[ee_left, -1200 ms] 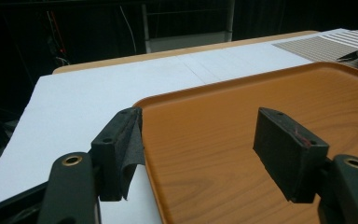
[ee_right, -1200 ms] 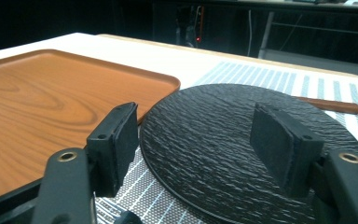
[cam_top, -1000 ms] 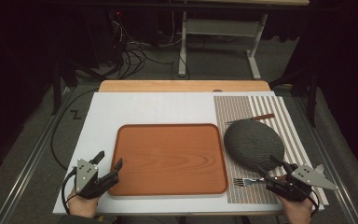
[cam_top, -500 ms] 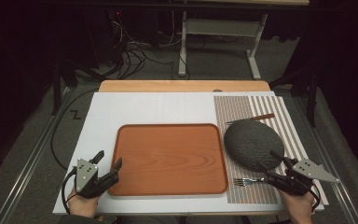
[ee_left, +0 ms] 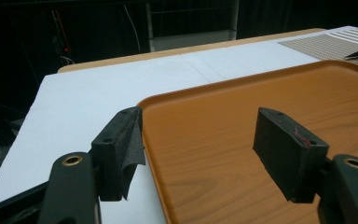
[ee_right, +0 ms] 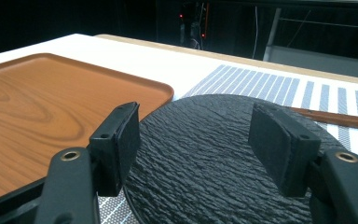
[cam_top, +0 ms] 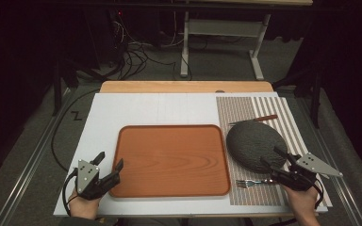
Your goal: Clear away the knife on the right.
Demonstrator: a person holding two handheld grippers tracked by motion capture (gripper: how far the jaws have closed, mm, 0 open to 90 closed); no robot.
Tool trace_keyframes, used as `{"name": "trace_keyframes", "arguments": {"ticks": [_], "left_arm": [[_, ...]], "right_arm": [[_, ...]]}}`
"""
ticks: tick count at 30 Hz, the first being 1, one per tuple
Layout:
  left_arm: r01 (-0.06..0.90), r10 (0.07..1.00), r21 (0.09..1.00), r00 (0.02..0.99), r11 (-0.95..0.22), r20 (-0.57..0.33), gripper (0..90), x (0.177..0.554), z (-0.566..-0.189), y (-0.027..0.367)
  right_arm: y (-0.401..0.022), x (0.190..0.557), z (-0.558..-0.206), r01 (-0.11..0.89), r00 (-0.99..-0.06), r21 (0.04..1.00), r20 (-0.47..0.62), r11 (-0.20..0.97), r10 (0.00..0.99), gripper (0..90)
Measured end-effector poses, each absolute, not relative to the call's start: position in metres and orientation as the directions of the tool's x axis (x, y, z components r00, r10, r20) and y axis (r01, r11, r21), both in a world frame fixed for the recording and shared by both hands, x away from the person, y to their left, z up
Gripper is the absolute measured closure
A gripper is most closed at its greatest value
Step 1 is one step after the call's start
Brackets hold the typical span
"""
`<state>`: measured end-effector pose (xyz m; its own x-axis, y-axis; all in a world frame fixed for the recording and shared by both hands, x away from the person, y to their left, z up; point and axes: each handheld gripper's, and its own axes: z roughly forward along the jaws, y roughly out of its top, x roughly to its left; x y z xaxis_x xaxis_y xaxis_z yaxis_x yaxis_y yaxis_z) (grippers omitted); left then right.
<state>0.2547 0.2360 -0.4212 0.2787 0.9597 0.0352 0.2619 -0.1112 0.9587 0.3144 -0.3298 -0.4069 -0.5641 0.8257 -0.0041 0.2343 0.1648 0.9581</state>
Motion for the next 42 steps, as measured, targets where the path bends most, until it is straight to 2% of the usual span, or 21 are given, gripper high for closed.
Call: {"name": "trace_keyframes", "arguments": {"ticks": [16,42], "left_arm": [[0.267,0.960,0.957,0.277,-0.115,0.038,33.0,0.256,-0.422,0.235],[0.270,0.961,0.956,0.273,-0.117,0.041,33.0,0.257,-0.422,0.235]], "right_arm": [[-0.332,0.330,-0.400,0.259,-0.586,0.955,0.038,0.142,0.810,32.2],[-0.336,0.359,-0.393,0.281,-0.522,0.949,0.025,0.144,0.853,30.3]]}}
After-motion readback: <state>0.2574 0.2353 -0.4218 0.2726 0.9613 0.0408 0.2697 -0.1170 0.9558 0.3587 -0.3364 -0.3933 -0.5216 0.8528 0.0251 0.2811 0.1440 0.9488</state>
